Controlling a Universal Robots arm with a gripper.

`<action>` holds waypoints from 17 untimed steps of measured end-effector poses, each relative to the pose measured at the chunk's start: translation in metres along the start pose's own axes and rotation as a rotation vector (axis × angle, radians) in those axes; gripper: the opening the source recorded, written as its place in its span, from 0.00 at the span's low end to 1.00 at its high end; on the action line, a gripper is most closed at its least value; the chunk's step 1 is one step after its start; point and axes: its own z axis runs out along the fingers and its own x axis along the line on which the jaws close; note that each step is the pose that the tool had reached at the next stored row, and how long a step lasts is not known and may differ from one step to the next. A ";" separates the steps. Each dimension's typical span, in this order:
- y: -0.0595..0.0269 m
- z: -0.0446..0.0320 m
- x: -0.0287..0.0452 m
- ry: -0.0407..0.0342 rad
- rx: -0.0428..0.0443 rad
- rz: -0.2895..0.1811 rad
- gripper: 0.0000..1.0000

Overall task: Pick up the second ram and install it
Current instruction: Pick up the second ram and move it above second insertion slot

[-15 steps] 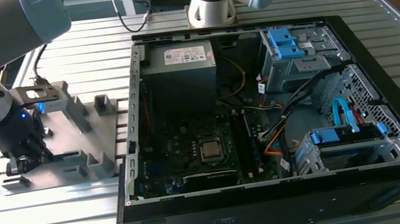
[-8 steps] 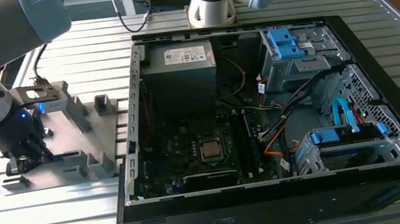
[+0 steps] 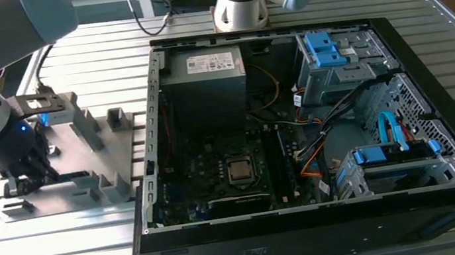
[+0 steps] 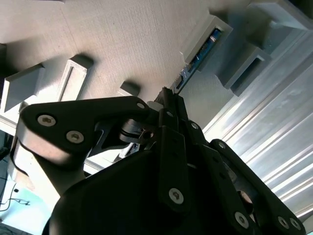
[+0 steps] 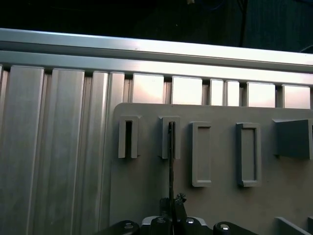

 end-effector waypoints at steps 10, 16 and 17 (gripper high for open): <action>0.0004 -0.0097 -0.0009 -0.0002 -0.0001 0.000 0.14; 0.0007 -0.0161 -0.0014 -0.0002 0.0000 0.000 0.14; 0.0008 -0.0171 -0.0015 -0.0002 0.0000 0.000 0.14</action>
